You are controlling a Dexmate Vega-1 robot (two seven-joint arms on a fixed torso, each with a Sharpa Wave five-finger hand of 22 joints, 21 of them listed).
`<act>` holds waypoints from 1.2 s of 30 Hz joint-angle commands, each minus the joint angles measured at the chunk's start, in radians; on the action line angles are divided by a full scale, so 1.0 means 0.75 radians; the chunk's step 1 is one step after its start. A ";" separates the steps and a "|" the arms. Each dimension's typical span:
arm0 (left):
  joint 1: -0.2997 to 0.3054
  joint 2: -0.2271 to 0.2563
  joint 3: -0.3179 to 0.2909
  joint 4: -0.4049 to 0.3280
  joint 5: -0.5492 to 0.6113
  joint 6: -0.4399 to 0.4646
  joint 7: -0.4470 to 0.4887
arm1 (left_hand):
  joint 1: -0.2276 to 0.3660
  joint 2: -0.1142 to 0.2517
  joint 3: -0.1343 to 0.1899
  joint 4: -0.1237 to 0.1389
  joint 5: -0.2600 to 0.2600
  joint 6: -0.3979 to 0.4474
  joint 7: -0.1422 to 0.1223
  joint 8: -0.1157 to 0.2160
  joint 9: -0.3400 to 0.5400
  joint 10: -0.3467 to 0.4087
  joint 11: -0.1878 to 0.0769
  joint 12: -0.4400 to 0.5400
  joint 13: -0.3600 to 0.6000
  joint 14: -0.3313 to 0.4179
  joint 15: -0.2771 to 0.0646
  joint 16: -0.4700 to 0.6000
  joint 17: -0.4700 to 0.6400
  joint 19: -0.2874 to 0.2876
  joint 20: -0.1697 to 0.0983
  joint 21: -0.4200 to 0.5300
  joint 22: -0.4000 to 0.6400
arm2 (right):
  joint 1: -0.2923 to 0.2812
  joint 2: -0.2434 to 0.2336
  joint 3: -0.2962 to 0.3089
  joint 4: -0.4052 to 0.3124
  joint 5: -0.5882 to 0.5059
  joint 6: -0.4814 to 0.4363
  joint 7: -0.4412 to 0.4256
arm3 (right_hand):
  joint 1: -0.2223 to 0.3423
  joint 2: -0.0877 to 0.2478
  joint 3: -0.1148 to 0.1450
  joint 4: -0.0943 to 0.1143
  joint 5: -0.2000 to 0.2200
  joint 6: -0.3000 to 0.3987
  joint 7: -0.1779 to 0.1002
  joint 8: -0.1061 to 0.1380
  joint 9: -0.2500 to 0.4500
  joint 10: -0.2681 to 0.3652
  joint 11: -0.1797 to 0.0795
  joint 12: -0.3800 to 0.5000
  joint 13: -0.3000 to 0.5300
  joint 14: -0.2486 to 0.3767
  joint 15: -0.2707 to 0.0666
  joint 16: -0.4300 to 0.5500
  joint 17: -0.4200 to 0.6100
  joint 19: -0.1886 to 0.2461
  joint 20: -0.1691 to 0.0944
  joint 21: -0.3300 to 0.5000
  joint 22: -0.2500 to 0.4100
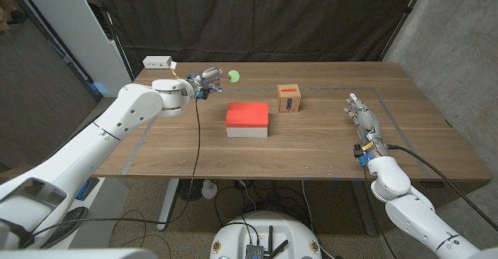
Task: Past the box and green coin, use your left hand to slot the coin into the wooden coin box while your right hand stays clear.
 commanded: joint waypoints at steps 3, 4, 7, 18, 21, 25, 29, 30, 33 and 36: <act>-0.097 -0.071 0.120 -0.044 0.325 0.063 0.090 | 0.014 0.001 0.010 0.004 0.010 0.126 0.034 -0.002 0.009 0.001 0.008 0.007 0.000 0.007 -0.003 0.009 0.008 -0.005 -0.110 0.018 0.000 | 0.002 0.008 0.011 0.009 0.010 0.019 0.026 | 0.015 0.005 0.000 -0.004 0.006 0.008 0.011 0.004 0.008 0.011 0.009 0.008 0.002 -0.001 -0.007 0.008 0.001 0.011 -0.012 0.006 0.004; -0.104 -0.075 0.131 -0.041 0.351 0.059 0.081 | 0.013 0.002 0.011 0.005 0.011 0.127 0.033 -0.003 0.010 -0.001 0.008 0.013 0.009 0.008 -0.002 0.014 0.016 -0.002 -0.110 0.021 -0.001 | 0.003 0.007 0.011 0.011 0.007 0.020 0.028 | 0.016 0.005 0.000 -0.004 0.006 0.008 0.011 0.004 0.008 0.011 0.010 0.008 0.002 0.000 -0.005 0.008 0.001 0.011 -0.012 0.006 0.004; -0.138 -0.096 0.166 -0.038 0.425 0.089 0.081 | 0.013 -0.001 0.010 0.005 0.011 0.129 0.033 -0.007 0.011 -0.001 0.009 0.015 0.011 0.008 -0.002 0.012 0.010 -0.005 -0.110 0.022 -0.002 | 0.006 0.008 0.010 0.016 0.004 0.023 0.030 | 0.016 0.005 0.000 -0.004 0.006 0.008 0.012 0.005 0.008 0.011 0.010 0.008 0.002 -0.001 -0.004 0.008 0.000 0.011 -0.012 0.006 0.004; -0.220 -0.158 0.287 -0.020 0.713 0.132 0.044 | 0.013 0.001 0.012 0.008 0.012 0.137 0.031 -0.015 0.022 -0.004 0.008 0.027 0.027 0.013 -0.001 0.025 0.023 -0.003 -0.111 0.033 -0.007 | 0.010 0.018 0.015 0.032 0.009 0.032 0.027 | 0.018 0.006 0.000 -0.004 0.006 0.008 0.012 0.004 0.008 0.012 0.010 0.008 0.001 -0.001 -0.002 0.007 0.000 0.011 -0.010 0.004 0.004; -0.233 -0.168 0.319 -0.013 0.790 0.127 0.026 | 0.013 0.000 0.011 0.006 0.012 0.141 0.032 -0.019 0.019 -0.001 0.008 0.020 0.016 0.007 -0.001 0.023 0.023 -0.007 -0.111 0.032 -0.010 | 0.010 0.020 0.017 0.034 0.010 0.033 0.026 | 0.018 0.006 0.000 -0.004 0.006 0.007 0.011 0.004 0.008 0.011 0.010 0.007 0.001 -0.001 0.001 0.007 -0.001 0.011 -0.009 0.004 0.004; -0.254 -0.177 0.368 -0.015 0.904 0.136 0.007 | 0.010 0.002 0.012 0.009 0.012 0.147 0.033 -0.024 0.019 -0.007 0.010 0.031 0.034 0.010 0.000 0.030 0.033 -0.005 -0.111 0.038 -0.006 | 0.011 0.021 0.019 0.036 0.009 0.035 0.025 | 0.019 0.006 0.000 -0.004 0.006 0.007 0.012 0.004 0.008 0.012 0.010 0.007 0.001 -0.001 0.001 0.007 -0.001 0.011 -0.008 0.003 0.004; -0.271 -0.183 0.410 -0.021 1.009 0.147 -0.020 | 0.007 0.004 0.015 0.010 0.012 0.150 0.032 -0.027 0.022 -0.006 0.012 0.031 0.031 0.009 0.001 0.035 0.043 -0.010 -0.111 0.038 -0.006 | 0.010 0.021 0.020 0.038 0.011 0.037 0.027 | 0.019 0.006 0.000 -0.004 0.006 0.007 0.012 0.004 0.008 0.011 0.010 0.007 0.001 -0.002 0.000 0.006 -0.001 0.010 -0.007 0.003 0.004; -0.273 -0.187 0.418 -0.021 1.033 0.147 -0.024 | 0.007 0.001 0.014 0.007 0.012 0.151 0.032 -0.029 0.021 -0.009 0.013 0.032 0.035 0.004 0.000 0.032 0.041 -0.009 -0.111 0.040 -0.004 | 0.010 0.021 0.020 0.038 0.011 0.038 0.027 | 0.019 0.006 0.000 -0.004 0.006 0.007 0.012 0.004 0.008 0.011 0.010 0.007 0.001 -0.001 0.000 0.007 -0.001 0.010 -0.006 0.003 0.004; -0.295 -0.191 0.463 -0.026 1.130 0.163 -0.037 | 0.006 -0.002 0.013 0.006 0.011 0.152 0.033 -0.031 0.023 -0.008 0.022 0.034 0.037 0.004 0.000 0.035 0.047 -0.013 -0.111 0.041 -0.003 | 0.006 0.020 0.022 0.036 0.010 0.038 0.026 | 0.019 0.006 0.000 -0.004 0.006 0.008 0.012 0.004 0.008 0.011 0.010 0.007 0.001 -0.001 0.001 0.007 -0.001 0.010 -0.006 0.002 0.004; -0.308 -0.203 0.485 -0.008 1.189 0.142 -0.073 | 0.005 -0.001 0.014 0.007 0.011 0.153 0.038 -0.033 0.023 -0.009 0.026 0.033 0.036 0.003 0.000 0.038 0.054 -0.014 -0.110 0.043 -0.001 | 0.000 0.020 0.025 0.032 0.018 0.035 0.026 | 0.020 0.006 0.000 -0.004 0.006 0.008 0.012 0.004 0.008 0.012 0.010 0.007 0.001 -0.001 0.001 0.006 -0.001 0.009 -0.006 0.002 0.004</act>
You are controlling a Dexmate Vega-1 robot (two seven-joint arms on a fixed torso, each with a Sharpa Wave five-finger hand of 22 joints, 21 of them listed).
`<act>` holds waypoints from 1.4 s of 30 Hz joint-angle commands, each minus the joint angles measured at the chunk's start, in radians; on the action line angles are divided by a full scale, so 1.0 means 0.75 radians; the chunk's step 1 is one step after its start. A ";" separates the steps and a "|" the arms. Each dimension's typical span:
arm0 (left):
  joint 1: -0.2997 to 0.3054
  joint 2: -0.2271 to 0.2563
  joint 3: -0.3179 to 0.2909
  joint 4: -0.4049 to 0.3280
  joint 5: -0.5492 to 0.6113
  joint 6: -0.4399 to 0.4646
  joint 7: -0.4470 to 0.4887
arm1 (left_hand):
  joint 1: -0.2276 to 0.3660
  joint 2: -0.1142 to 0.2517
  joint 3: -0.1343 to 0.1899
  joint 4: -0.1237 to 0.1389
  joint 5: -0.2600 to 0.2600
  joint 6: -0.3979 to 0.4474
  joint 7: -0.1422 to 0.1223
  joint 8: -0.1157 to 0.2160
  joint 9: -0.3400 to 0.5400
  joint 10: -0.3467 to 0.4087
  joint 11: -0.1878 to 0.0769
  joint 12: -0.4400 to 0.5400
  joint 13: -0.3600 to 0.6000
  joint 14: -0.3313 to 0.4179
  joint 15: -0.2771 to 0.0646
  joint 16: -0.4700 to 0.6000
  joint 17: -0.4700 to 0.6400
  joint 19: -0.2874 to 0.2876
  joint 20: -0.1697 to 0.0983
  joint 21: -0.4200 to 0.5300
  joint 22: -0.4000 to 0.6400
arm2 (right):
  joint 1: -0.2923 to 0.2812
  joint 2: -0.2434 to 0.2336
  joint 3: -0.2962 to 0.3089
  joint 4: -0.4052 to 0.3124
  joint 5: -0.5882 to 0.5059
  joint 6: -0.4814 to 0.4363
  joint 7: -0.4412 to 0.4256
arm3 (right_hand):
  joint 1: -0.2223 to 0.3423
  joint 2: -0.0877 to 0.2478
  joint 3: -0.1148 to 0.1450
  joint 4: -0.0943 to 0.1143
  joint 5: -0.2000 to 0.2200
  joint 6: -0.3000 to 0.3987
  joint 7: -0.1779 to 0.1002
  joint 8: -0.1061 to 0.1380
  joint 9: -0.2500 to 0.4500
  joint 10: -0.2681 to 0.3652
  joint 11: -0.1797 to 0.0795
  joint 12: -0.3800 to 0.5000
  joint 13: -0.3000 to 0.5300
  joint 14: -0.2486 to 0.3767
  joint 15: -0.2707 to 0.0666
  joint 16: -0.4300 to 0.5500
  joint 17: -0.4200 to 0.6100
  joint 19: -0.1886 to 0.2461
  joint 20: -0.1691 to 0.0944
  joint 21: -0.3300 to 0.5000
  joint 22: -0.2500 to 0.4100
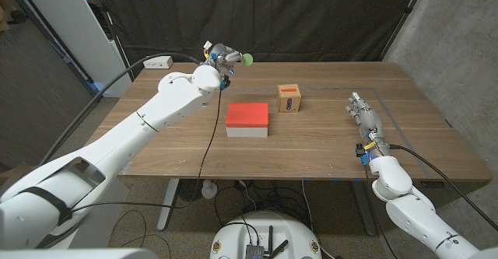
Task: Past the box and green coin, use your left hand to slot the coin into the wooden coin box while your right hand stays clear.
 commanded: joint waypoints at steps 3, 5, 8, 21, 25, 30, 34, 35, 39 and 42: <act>-0.084 -0.055 0.164 0.037 0.362 -0.001 -0.100 | 0.008 0.000 0.008 -0.001 0.005 0.145 0.040 -0.010 0.007 0.002 0.016 0.004 -0.002 0.003 0.000 0.011 0.016 -0.010 -0.117 0.015 0.011 | -0.013 0.001 0.008 -0.003 0.007 0.004 -0.001 | 0.011 -0.003 0.000 -0.004 0.006 0.000 0.004 0.004 0.008 0.004 0.003 0.007 0.002 -0.001 0.001 0.006 -0.001 0.001 0.004 0.002 0.003; -0.097 -0.068 0.188 0.048 0.412 0.005 -0.114 | 0.009 -0.001 0.008 -0.002 0.005 0.145 0.042 -0.013 0.006 -0.001 0.018 0.012 0.013 0.000 0.001 0.010 0.017 -0.012 -0.117 0.013 0.008 | -0.015 0.002 0.010 -0.004 0.010 0.005 0.000 | 0.011 -0.003 0.000 -0.004 0.006 -0.001 0.004 0.003 0.008 0.005 0.002 0.007 0.002 -0.002 -0.001 0.006 -0.001 0.000 0.004 0.002 0.003; -0.116 -0.078 0.225 0.060 0.492 0.009 -0.139 | 0.009 0.001 0.008 0.000 0.004 0.149 0.046 -0.015 0.005 -0.004 0.021 0.015 0.018 0.002 0.002 0.015 0.025 -0.011 -0.117 0.015 0.009 | -0.022 0.000 0.012 -0.009 0.010 0.003 -0.003 | 0.011 -0.003 0.000 -0.004 0.006 -0.002 0.006 0.003 0.008 0.005 0.004 0.007 0.002 -0.001 0.001 0.006 -0.002 0.000 0.004 0.001 0.003; -0.257 -0.120 0.415 0.069 0.816 0.185 -0.327 | 0.017 -0.001 0.009 -0.006 0.002 0.151 0.073 -0.028 0.010 -0.001 0.045 0.004 0.003 -0.016 0.005 0.023 0.054 -0.033 -0.118 0.007 0.008 | -0.035 0.002 0.018 -0.006 0.014 0.009 0.000 | 0.011 -0.002 0.000 -0.004 0.006 -0.004 0.006 0.002 0.008 0.004 0.003 0.006 0.002 0.002 0.000 0.007 -0.002 -0.001 0.005 0.001 0.003; -0.308 -0.140 0.478 0.089 0.906 0.228 -0.396 | 0.027 -0.004 0.009 -0.007 0.002 0.157 0.079 -0.033 0.009 -0.003 0.050 0.004 0.005 -0.016 0.006 0.023 0.054 -0.033 -0.117 0.005 0.005 | -0.034 0.006 0.017 -0.004 0.020 0.005 0.000 | 0.011 -0.002 0.000 -0.003 0.006 -0.004 0.006 0.002 0.008 0.004 0.003 0.006 0.002 0.003 0.001 0.007 -0.002 -0.001 0.005 0.001 0.003; -0.366 -0.172 0.538 0.130 0.986 0.244 -0.486 | 0.035 -0.009 0.008 -0.006 0.001 0.162 0.082 -0.036 0.015 0.000 0.048 0.009 0.010 -0.011 0.008 0.022 0.048 -0.033 -0.117 0.005 0.004 | -0.033 0.005 0.015 -0.001 0.018 0.007 0.002 | 0.011 -0.002 0.000 -0.003 0.006 -0.005 0.006 0.002 0.008 0.004 0.005 0.006 0.002 0.004 0.001 0.008 -0.002 -0.001 0.005 0.000 0.003; -0.417 -0.200 0.591 0.167 1.045 0.265 -0.570 | 0.039 -0.008 0.007 -0.003 0.000 0.163 0.081 -0.039 0.023 0.000 0.051 0.009 0.010 -0.015 0.007 0.023 0.055 -0.033 -0.118 0.006 0.003 | -0.034 0.005 0.017 -0.003 0.020 0.004 0.000 | 0.012 -0.002 0.000 -0.003 0.006 -0.005 0.006 0.002 0.008 0.004 0.004 0.006 0.002 0.004 0.001 0.008 -0.002 -0.001 0.005 0.000 0.003; -0.435 -0.205 0.609 0.177 1.060 0.271 -0.598 | 0.039 -0.008 0.007 -0.003 0.000 0.164 0.081 -0.039 0.023 0.000 0.052 0.009 0.010 -0.015 0.007 0.024 0.056 -0.033 -0.118 0.006 0.003 | -0.034 0.006 0.017 -0.001 0.019 0.007 0.001 | 0.012 -0.002 0.000 -0.003 0.006 -0.005 0.006 0.002 0.008 0.003 0.004 0.005 0.002 0.004 0.002 0.008 -0.002 -0.002 0.005 0.000 0.003; -0.486 -0.236 0.669 0.221 1.130 0.298 -0.668 | 0.043 -0.010 0.005 -0.003 0.000 0.167 0.081 -0.043 0.026 -0.005 0.051 0.018 0.026 -0.015 0.008 0.016 0.044 -0.034 -0.117 0.006 0.002 | -0.036 0.005 0.020 -0.004 0.020 0.006 -0.002 | 0.012 -0.002 0.000 -0.003 0.006 -0.005 0.006 0.002 0.008 0.004 0.005 0.006 0.002 0.004 0.002 0.008 -0.002 -0.002 0.005 0.000 0.004; -0.502 -0.262 0.695 0.252 1.171 0.311 -0.696 | 0.044 -0.013 0.002 -0.002 0.000 0.171 0.072 -0.047 0.031 0.001 0.046 0.010 0.012 -0.012 0.007 0.013 0.039 -0.031 -0.117 0.005 -0.001 | -0.036 0.004 0.020 -0.003 0.018 0.008 0.000 | 0.012 -0.002 0.000 -0.003 0.006 -0.005 0.006 0.002 0.008 0.005 0.005 0.006 0.002 0.004 0.003 0.008 -0.002 -0.002 0.005 0.000 0.004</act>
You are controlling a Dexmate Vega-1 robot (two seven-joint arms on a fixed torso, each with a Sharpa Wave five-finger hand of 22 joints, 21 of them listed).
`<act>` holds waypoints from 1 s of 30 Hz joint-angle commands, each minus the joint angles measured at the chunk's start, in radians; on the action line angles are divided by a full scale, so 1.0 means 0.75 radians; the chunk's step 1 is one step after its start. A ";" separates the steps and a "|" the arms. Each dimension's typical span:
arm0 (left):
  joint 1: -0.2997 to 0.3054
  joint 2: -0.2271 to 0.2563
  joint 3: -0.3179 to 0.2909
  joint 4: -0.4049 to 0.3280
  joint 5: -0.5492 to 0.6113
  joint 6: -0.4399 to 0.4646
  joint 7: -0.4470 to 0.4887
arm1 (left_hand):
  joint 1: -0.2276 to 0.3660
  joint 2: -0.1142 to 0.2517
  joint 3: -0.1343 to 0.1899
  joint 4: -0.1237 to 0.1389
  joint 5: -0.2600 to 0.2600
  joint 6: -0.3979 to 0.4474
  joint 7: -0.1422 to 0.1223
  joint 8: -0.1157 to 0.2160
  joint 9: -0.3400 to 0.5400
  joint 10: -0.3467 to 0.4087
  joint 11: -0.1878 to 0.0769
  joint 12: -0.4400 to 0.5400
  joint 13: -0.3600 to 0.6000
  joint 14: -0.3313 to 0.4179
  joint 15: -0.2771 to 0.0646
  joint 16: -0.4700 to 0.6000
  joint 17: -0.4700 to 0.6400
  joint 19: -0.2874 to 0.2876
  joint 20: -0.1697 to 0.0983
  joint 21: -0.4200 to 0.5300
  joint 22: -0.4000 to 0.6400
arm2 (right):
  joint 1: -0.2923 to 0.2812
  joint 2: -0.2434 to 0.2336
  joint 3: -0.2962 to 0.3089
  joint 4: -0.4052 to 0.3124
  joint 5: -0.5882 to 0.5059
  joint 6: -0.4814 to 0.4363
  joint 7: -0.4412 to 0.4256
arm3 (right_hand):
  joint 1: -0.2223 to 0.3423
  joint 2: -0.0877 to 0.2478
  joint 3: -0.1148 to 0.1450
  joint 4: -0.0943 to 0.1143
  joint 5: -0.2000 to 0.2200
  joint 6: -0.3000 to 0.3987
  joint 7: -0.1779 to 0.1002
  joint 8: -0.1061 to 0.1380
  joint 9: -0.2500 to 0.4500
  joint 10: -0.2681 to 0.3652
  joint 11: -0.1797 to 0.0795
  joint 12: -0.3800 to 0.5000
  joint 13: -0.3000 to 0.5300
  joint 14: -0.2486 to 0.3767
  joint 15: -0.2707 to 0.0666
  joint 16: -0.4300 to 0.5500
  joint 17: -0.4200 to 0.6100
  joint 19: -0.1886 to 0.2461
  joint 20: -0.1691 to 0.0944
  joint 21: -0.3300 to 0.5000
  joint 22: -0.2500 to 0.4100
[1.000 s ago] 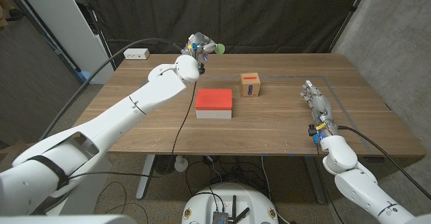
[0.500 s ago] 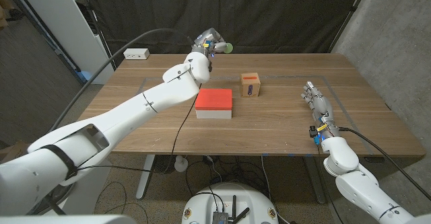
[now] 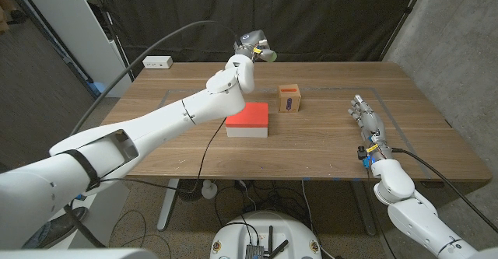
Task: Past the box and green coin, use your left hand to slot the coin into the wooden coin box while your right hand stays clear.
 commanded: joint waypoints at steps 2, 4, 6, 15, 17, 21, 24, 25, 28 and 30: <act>-0.137 -0.102 0.165 0.128 0.216 0.082 -0.205 | 0.014 -0.001 -0.002 0.004 0.004 0.150 0.063 -0.009 0.012 0.002 0.000 0.002 -0.002 0.004 0.003 -0.004 -0.002 -0.003 -0.119 -0.004 -0.005 | -0.003 0.001 0.005 0.000 0.002 0.001 -0.001 | 0.012 -0.002 0.000 -0.003 0.006 -0.005 0.007 0.002 0.008 0.005 0.003 0.006 0.005 0.006 0.004 0.008 0.004 -0.001 0.005 0.000 0.003; -0.141 -0.122 0.166 0.148 0.223 0.091 -0.225 | 0.013 -0.001 -0.003 0.005 0.004 0.154 0.065 -0.016 0.007 0.004 0.001 -0.002 -0.009 0.003 0.003 -0.002 0.003 -0.004 -0.121 -0.001 -0.002 | -0.004 0.000 0.005 0.000 0.002 0.001 0.001 | 0.012 -0.002 0.000 -0.003 0.006 -0.005 0.006 0.002 0.008 0.006 0.004 0.006 0.005 0.007 0.001 0.008 0.004 -0.001 0.006 0.000 0.003; -0.146 -0.145 0.166 0.170 0.223 0.103 -0.245 | 0.013 0.001 -0.003 0.006 0.004 0.153 0.071 -0.021 0.006 0.002 0.003 -0.004 -0.011 0.000 0.003 -0.001 0.007 -0.008 -0.122 0.001 0.003 | -0.003 0.001 0.005 0.001 0.003 0.002 0.001 | 0.012 -0.001 0.000 -0.003 0.006 -0.005 0.006 0.002 0.008 0.006 0.004 0.006 0.005 0.009 0.003 0.009 0.004 -0.001 0.006 0.000 0.003; -0.162 -0.247 0.177 0.270 0.209 0.146 -0.273 | 0.020 0.002 -0.001 0.001 0.005 0.146 0.081 -0.031 0.025 -0.008 0.004 -0.007 -0.005 -0.003 0.004 -0.010 0.002 -0.012 -0.121 -0.007 -0.009 | -0.001 0.002 0.005 0.008 0.002 0.006 0.003 | 0.013 -0.001 0.000 -0.003 0.006 -0.005 0.006 0.003 0.008 0.007 0.005 0.006 0.005 0.015 0.004 0.011 0.004 0.002 0.005 0.001 0.003; -0.159 -0.266 0.176 0.288 0.201 0.152 -0.265 | 0.021 0.002 -0.002 0.002 0.005 0.147 0.079 -0.032 0.027 -0.007 0.007 -0.006 -0.004 -0.003 0.004 -0.012 -0.002 -0.012 -0.121 -0.007 -0.009 | -0.002 0.002 0.006 0.008 0.003 0.006 0.002 | 0.013 -0.001 0.000 -0.003 0.006 -0.005 0.006 0.002 0.008 0.007 0.006 0.006 0.005 0.015 0.003 0.011 0.004 0.002 0.005 0.001 0.004; -0.156 -0.297 0.168 0.326 0.167 0.151 -0.262 | 0.021 -0.001 -0.003 0.001 0.005 0.150 0.074 -0.033 0.035 -0.003 0.003 -0.010 -0.011 0.000 0.003 -0.017 -0.012 -0.009 -0.119 -0.008 -0.013 | -0.004 0.004 0.007 0.010 0.007 0.009 0.002 | 0.013 -0.001 0.000 -0.002 0.006 -0.005 0.006 0.003 0.008 0.007 0.005 0.006 0.005 0.015 0.003 0.011 0.004 0.002 0.005 0.001 0.004; -0.158 -0.325 0.174 0.354 0.154 0.169 -0.248 | 0.022 -0.001 -0.004 0.002 0.006 0.151 0.070 -0.037 0.034 -0.006 -0.001 -0.002 0.004 0.002 0.002 -0.016 -0.012 -0.007 -0.121 -0.009 -0.016 | -0.006 0.005 0.009 0.010 0.010 0.008 0.002 | 0.013 -0.001 0.000 -0.002 0.006 -0.003 0.006 0.003 0.008 0.007 0.005 0.006 0.005 0.015 0.002 0.011 0.004 0.002 0.006 0.001 0.004; -0.164 -0.330 0.181 0.363 0.150 0.170 -0.252 | 0.022 0.000 -0.004 0.003 0.006 0.155 0.073 -0.037 0.034 -0.004 -0.001 -0.010 -0.009 0.002 0.001 -0.016 -0.013 -0.008 -0.121 -0.008 -0.013 | -0.005 0.003 0.008 0.014 0.006 0.011 0.005 | 0.013 0.000 0.000 -0.002 0.006 -0.004 0.007 0.003 0.008 0.007 0.004 0.006 0.005 0.015 0.000 0.011 0.004 0.002 0.006 0.001 0.004; -0.176 -0.361 0.196 0.396 0.138 0.200 -0.244 | 0.021 0.001 -0.004 0.004 0.006 0.154 0.072 -0.042 0.032 -0.006 -0.001 -0.003 0.003 0.002 0.001 -0.015 -0.010 -0.007 -0.121 -0.008 -0.014 | -0.005 0.003 0.008 0.015 0.007 0.011 0.005 | 0.013 0.000 -0.001 -0.002 0.006 -0.004 0.006 0.003 0.008 0.007 0.005 0.006 0.005 0.016 0.002 0.012 0.004 0.002 0.006 0.001 0.004; -0.180 -0.371 0.201 0.413 0.123 0.190 -0.235 | 0.023 0.001 -0.004 0.003 0.007 0.153 0.070 -0.042 0.036 -0.006 0.000 -0.005 0.002 0.004 0.000 -0.013 -0.009 -0.005 -0.120 -0.010 -0.020 | -0.006 0.003 0.009 0.016 0.010 0.010 0.006 | 0.013 -0.001 -0.001 -0.002 0.006 -0.004 0.006 0.003 0.008 0.008 0.005 0.006 0.005 0.016 0.002 0.012 0.004 0.003 0.006 0.001 0.004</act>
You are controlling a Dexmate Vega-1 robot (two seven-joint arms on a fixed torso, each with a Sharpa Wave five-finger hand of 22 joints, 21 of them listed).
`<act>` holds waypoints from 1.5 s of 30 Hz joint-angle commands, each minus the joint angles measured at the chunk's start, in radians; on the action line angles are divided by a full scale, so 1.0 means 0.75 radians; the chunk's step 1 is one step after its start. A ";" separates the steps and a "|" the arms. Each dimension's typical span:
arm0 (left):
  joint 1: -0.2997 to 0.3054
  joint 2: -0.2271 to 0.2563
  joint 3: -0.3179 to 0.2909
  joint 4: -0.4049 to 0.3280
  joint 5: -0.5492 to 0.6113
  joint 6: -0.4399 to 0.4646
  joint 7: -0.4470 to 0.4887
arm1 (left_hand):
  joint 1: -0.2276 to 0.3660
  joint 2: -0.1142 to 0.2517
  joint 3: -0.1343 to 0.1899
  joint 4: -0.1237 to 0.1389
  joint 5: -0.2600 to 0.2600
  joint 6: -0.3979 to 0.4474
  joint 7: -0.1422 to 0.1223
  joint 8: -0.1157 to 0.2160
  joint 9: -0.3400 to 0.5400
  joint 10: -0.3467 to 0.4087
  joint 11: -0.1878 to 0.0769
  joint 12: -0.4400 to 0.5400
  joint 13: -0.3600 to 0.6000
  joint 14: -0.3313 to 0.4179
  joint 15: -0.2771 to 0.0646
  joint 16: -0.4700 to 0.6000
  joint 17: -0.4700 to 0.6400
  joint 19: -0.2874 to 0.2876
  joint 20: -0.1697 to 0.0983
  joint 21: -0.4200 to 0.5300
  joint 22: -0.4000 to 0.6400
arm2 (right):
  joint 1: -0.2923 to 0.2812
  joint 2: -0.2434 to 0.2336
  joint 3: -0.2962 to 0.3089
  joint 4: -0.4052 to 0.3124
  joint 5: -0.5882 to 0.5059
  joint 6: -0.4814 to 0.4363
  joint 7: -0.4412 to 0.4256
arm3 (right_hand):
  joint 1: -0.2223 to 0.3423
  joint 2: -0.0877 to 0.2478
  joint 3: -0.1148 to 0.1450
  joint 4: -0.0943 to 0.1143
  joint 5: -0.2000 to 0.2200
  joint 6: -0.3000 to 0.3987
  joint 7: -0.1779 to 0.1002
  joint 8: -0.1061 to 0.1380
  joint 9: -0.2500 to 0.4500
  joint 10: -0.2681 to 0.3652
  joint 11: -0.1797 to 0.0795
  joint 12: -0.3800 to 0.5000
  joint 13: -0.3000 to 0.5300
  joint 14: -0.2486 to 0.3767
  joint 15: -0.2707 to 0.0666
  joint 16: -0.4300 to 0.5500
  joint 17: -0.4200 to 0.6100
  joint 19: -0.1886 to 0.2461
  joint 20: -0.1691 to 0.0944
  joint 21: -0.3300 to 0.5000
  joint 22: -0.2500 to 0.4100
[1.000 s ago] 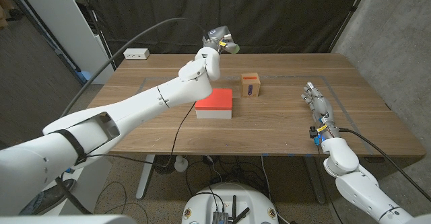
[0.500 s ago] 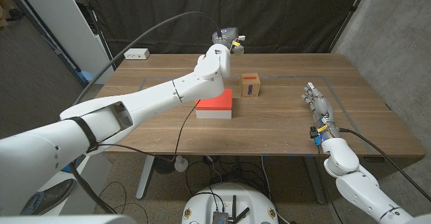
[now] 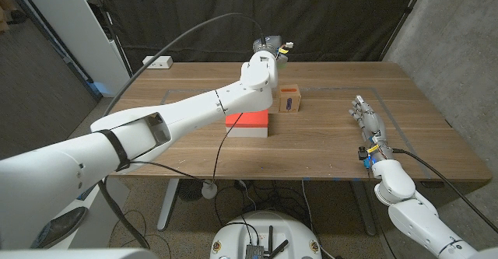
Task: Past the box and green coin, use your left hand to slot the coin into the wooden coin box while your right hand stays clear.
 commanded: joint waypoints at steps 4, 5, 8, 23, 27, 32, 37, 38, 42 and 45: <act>-0.030 -0.128 0.034 0.157 -0.083 0.033 0.032 | 0.011 -0.003 -0.005 0.001 0.011 0.148 0.065 -0.009 0.006 0.000 -0.013 -0.002 0.000 0.009 -0.008 -0.012 -0.007 0.012 -0.123 0.001 -0.006 | -0.002 0.001 0.003 0.011 0.010 0.005 0.007 | 0.013 -0.001 -0.001 -0.002 0.006 -0.004 0.006 0.003 0.008 0.009 0.006 0.007 0.001 0.006 0.007 0.011 0.004 0.003 0.007 0.001 0.004; -0.034 -0.130 0.038 0.165 -0.089 0.026 0.034 | 0.010 -0.002 -0.006 0.002 0.011 0.149 0.063 -0.010 0.006 0.001 -0.014 -0.002 0.000 0.014 -0.008 -0.008 -0.004 0.011 -0.124 0.002 -0.006 | -0.002 0.002 0.004 0.012 0.012 0.005 0.007 | 0.013 -0.001 -0.001 -0.002 0.006 -0.005 0.006 0.003 0.008 0.009 0.006 0.007 0.001 0.006 0.006 0.011 0.004 0.003 0.007 0.001 0.004; -0.040 -0.150 0.047 0.194 -0.105 0.028 0.047 | 0.011 -0.003 -0.007 0.002 0.012 0.150 0.061 -0.012 0.009 -0.001 -0.017 -0.006 -0.003 0.013 -0.008 -0.010 -0.007 0.014 -0.124 0.002 -0.009 | -0.001 0.002 0.003 0.019 0.012 0.010 0.011 | 0.013 0.000 -0.001 -0.002 0.006 -0.004 0.006 0.003 0.008 0.009 0.005 0.006 0.001 0.006 0.007 0.011 0.004 0.003 0.007 0.001 0.004; -0.025 -0.187 0.062 0.262 -0.151 0.003 0.142 | 0.013 -0.002 -0.007 0.004 0.014 0.158 0.061 -0.032 0.018 0.000 -0.017 -0.008 -0.001 0.012 -0.009 -0.011 -0.006 0.014 -0.125 0.006 -0.009 | 0.007 0.002 0.001 0.029 0.016 0.009 0.015 | 0.013 0.000 -0.001 -0.002 0.006 -0.005 0.006 0.003 0.008 0.009 0.007 0.006 0.001 0.006 0.005 0.011 0.004 0.002 0.007 0.000 0.004; -0.015 -0.196 0.058 0.282 -0.164 -0.009 0.165 | 0.014 -0.003 -0.007 0.003 0.015 0.161 0.061 -0.037 0.023 0.000 -0.018 -0.011 -0.004 0.013 -0.008 -0.013 -0.008 0.013 -0.122 0.003 -0.015 | 0.009 0.000 0.001 0.030 0.017 0.007 0.015 | 0.013 0.000 -0.001 -0.002 0.006 -0.005 0.005 0.003 0.008 0.009 0.006 0.006 0.001 0.006 0.006 0.011 0.004 0.003 0.007 0.000 0.004; -0.009 -0.210 0.062 0.301 -0.169 -0.007 0.192 | 0.014 -0.003 -0.007 0.004 0.015 0.163 0.063 -0.041 0.024 -0.002 -0.015 -0.008 0.003 0.014 -0.008 -0.011 -0.005 0.014 -0.124 0.006 -0.012 | 0.014 0.000 0.002 0.030 0.022 0.001 0.015 | 0.013 0.000 -0.001 -0.002 0.006 -0.005 0.004 0.003 0.008 0.009 0.005 0.006 0.001 0.006 0.007 0.011 0.004 0.002 0.007 0.000 0.004; -0.002 -0.218 0.065 0.315 -0.176 -0.014 0.212 | 0.013 -0.003 -0.007 0.003 0.015 0.165 0.061 -0.044 0.031 -0.002 -0.015 -0.012 -0.001 0.014 -0.008 -0.010 -0.001 0.011 -0.125 0.007 -0.011 | 0.017 -0.002 0.001 0.034 0.023 0.001 0.019 | 0.013 0.000 -0.001 -0.002 0.006 -0.006 0.005 0.003 0.008 0.009 0.004 0.006 0.001 0.007 0.007 0.011 0.004 0.002 0.007 0.000 0.004; -0.001 -0.219 0.065 0.318 -0.179 -0.017 0.215 | 0.013 -0.002 -0.007 0.004 0.015 0.165 0.062 -0.044 0.031 0.000 -0.017 -0.012 -0.002 0.014 -0.008 -0.009 0.001 0.012 -0.124 0.007 -0.012 | 0.018 -0.002 0.000 0.035 0.024 0.001 0.019 | 0.013 0.000 -0.001 -0.002 0.006 -0.006 0.005 0.003 0.008 0.008 0.003 0.005 0.001 0.006 0.007 0.011 0.004 0.002 0.007 0.000 0.004; 0.001 -0.223 0.066 0.332 -0.188 -0.029 0.220 | 0.013 -0.001 -0.006 0.004 0.015 0.164 0.061 -0.048 0.031 -0.006 -0.018 -0.004 0.013 0.012 -0.008 -0.010 0.001 0.013 -0.124 0.007 -0.013 | 0.023 -0.003 -0.001 0.040 0.023 0.000 0.020 | 0.014 0.000 -0.001 -0.002 0.006 -0.005 0.005 0.003 0.008 0.008 0.005 0.006 0.001 0.007 0.007 0.011 0.004 0.002 0.007 0.000 0.004; 0.010 -0.231 0.057 0.342 -0.196 -0.028 0.234 | 0.014 -0.002 -0.006 0.003 0.015 0.164 0.061 -0.052 0.035 -0.002 -0.018 -0.014 -0.001 0.014 -0.009 -0.012 -0.001 0.013 -0.123 0.009 -0.011 | 0.027 -0.001 -0.002 0.045 0.027 0.004 0.024 | 0.014 0.000 -0.001 -0.002 0.006 -0.005 0.005 0.003 0.008 0.009 0.005 0.006 0.001 0.007 0.007 0.011 0.004 0.002 0.007 0.000 0.004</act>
